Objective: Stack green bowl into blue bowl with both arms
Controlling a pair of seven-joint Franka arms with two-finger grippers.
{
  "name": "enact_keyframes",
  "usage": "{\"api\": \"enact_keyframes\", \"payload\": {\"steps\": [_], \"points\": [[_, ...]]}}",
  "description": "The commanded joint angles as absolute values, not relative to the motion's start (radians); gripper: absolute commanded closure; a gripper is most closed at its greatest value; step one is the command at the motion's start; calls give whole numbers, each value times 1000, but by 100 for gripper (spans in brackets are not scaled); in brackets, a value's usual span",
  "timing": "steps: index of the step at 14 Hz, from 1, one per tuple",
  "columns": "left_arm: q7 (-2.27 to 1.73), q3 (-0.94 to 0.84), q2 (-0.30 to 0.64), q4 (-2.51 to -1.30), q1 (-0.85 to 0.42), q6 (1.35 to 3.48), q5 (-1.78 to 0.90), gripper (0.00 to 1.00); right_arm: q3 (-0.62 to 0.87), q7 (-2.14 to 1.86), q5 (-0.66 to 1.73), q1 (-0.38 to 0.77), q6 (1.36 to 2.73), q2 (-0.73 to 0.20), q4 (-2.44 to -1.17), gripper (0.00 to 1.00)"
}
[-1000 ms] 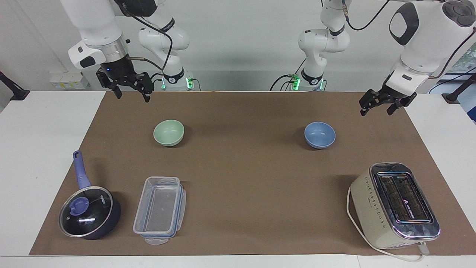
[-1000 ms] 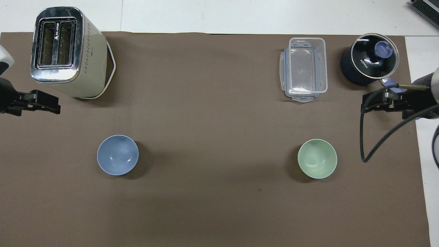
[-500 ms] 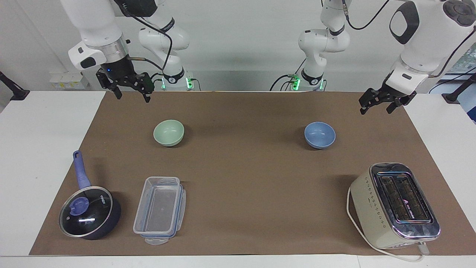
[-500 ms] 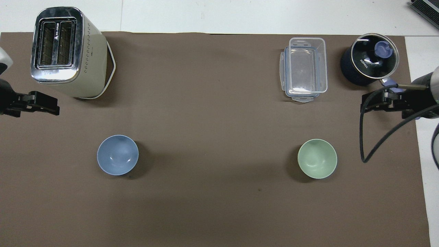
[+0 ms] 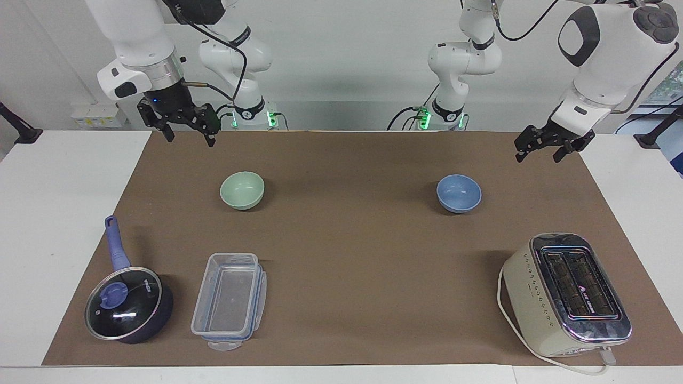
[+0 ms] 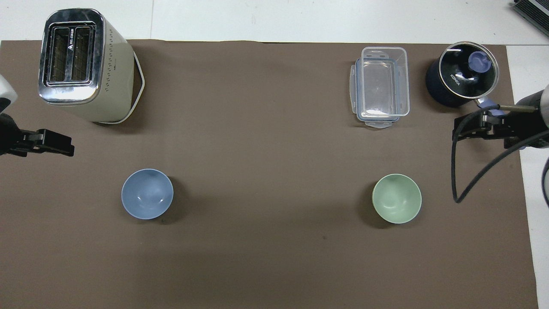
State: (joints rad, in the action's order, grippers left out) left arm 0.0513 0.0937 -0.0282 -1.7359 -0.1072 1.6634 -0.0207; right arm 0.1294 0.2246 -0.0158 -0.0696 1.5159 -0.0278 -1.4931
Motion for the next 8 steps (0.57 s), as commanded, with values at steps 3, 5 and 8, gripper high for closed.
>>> {"api": "enact_keyframes", "payload": {"steps": [3,5,8], "points": [[117,94,-98,-1969,-91,1863,-34,0,129,201,-11,-86,1511,-31,-1486,0],[118,94,-98,-2029,-95,1926,-34,0,129,204,-11,-84,1513,-31,-1486,0],[115,94,-98,-2101,-106,2005,-34,0,129,207,-11,-84,1513,-31,-1486,0]]}}
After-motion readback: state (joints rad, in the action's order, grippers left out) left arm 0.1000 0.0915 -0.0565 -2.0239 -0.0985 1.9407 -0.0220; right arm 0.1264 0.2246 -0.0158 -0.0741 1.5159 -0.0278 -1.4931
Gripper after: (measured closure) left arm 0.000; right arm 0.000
